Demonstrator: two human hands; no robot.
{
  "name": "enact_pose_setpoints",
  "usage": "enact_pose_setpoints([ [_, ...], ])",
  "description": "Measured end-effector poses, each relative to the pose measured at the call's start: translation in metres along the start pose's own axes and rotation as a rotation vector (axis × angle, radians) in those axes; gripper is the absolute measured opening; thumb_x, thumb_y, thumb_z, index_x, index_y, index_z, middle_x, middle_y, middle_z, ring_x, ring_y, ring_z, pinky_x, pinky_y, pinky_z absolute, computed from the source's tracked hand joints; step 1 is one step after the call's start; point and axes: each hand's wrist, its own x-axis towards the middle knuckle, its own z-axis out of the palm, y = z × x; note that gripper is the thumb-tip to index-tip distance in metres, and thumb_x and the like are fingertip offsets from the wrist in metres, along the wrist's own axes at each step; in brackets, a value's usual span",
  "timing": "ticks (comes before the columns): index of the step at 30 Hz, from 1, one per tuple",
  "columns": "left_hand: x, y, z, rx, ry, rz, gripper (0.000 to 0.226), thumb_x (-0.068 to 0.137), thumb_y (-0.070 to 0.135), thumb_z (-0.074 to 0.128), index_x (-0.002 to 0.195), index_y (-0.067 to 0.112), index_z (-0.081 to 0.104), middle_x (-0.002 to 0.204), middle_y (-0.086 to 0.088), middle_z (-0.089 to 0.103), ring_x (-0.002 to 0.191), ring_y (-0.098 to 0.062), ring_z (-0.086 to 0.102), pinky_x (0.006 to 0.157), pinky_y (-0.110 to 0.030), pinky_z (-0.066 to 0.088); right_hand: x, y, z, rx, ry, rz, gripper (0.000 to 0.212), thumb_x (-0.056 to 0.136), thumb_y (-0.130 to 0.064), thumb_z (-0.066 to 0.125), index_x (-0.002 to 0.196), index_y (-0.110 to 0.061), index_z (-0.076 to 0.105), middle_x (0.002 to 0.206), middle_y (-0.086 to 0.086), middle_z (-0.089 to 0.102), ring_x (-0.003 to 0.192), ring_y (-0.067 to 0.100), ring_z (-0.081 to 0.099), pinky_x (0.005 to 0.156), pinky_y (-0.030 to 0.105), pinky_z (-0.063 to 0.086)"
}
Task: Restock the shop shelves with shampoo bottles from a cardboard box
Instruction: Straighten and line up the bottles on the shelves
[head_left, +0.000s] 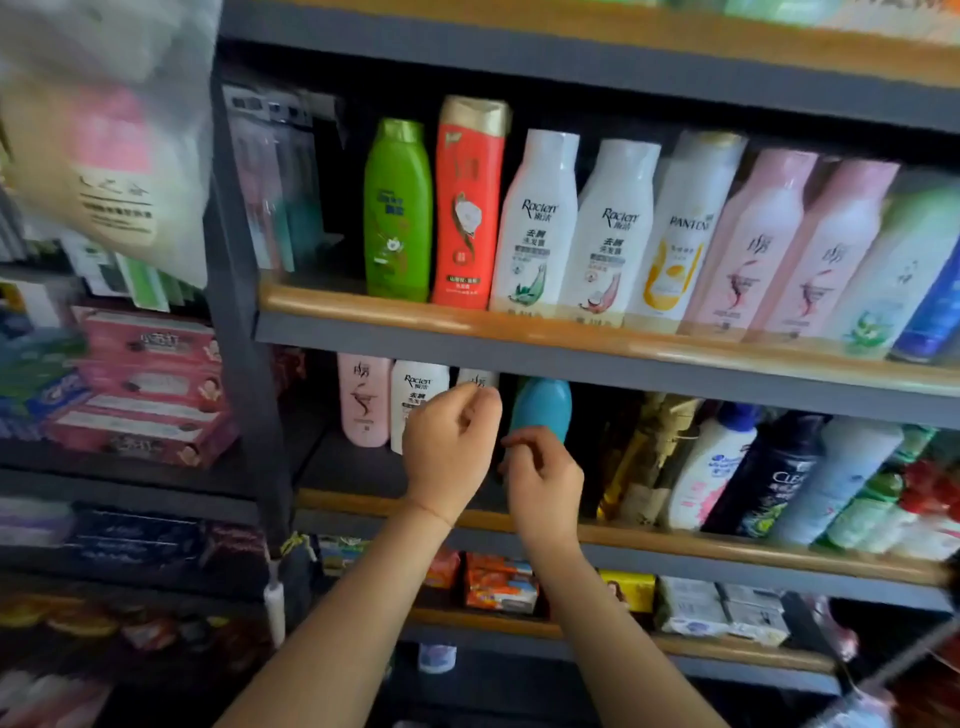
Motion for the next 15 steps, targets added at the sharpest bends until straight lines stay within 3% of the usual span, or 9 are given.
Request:
enact_pose_setpoints([
  [3,-0.015,-0.025,0.025,-0.013,-0.154,-0.251,0.02,0.094,0.026,0.058,0.076,0.018,0.064,0.069,0.007,0.063,0.074,-0.014,0.063,0.065,-0.029,0.049,0.002,0.026,-0.02,0.008,0.069,0.11,0.018,0.097,-0.011,0.049,0.108,-0.021,0.057,0.094,-0.003,0.063,0.078,0.007,0.06,0.06,0.013,0.046],
  [5,-0.016,-0.031,0.042,-0.11,-0.255,-0.386,0.01,0.096,0.023,0.06,0.103,0.021,0.067,0.093,0.012,0.066,0.097,-0.011,0.065,0.072,-0.01,0.046,0.011,0.035,-0.029,0.043,0.062,0.183,0.023,0.098,-0.016,0.051,0.121,-0.021,0.05,0.104,-0.001,0.061,0.087,0.004,0.059,0.065,0.013,0.045],
  [6,-0.014,-0.036,0.051,-0.158,-0.297,-0.44,0.021,0.097,0.025,0.06,0.117,0.021,0.064,0.104,0.013,0.064,0.106,-0.01,0.062,0.076,-0.007,0.043,0.016,0.039,-0.031,0.06,0.039,0.213,0.027,0.099,-0.021,0.052,0.126,-0.021,0.046,0.111,0.0,0.06,0.093,0.004,0.059,0.07,0.015,0.046],
  [8,-0.009,-0.04,0.065,-0.22,-0.359,-0.513,0.043,0.096,0.035,0.061,0.136,0.021,0.054,0.121,0.012,0.057,0.115,-0.007,0.054,0.089,-0.017,0.042,0.026,0.045,-0.031,0.095,-0.013,0.257,0.041,0.1,-0.033,0.052,0.137,-0.021,0.039,0.128,0.002,0.055,0.11,0.01,0.058,0.082,0.02,0.047],
  [10,-0.007,-0.048,0.077,-0.229,-0.399,-0.519,0.054,0.091,0.048,0.061,0.138,0.023,0.051,0.128,0.009,0.058,0.118,-0.011,0.056,0.096,-0.03,0.045,0.034,0.05,-0.03,0.111,-0.049,0.291,0.058,0.1,-0.043,0.049,0.149,-0.021,0.029,0.144,0.002,0.046,0.127,0.015,0.05,0.093,0.024,0.043],
  [15,-0.004,-0.056,0.096,-0.277,-0.412,-0.699,0.053,0.096,0.055,0.053,0.141,0.029,0.044,0.117,0.012,0.049,0.112,-0.01,0.048,0.092,-0.03,0.037,0.056,0.059,-0.024,0.125,-0.101,0.368,0.068,0.1,-0.053,0.039,0.157,-0.026,0.015,0.157,0.002,0.032,0.142,0.02,0.034,0.1,0.023,0.031],
])
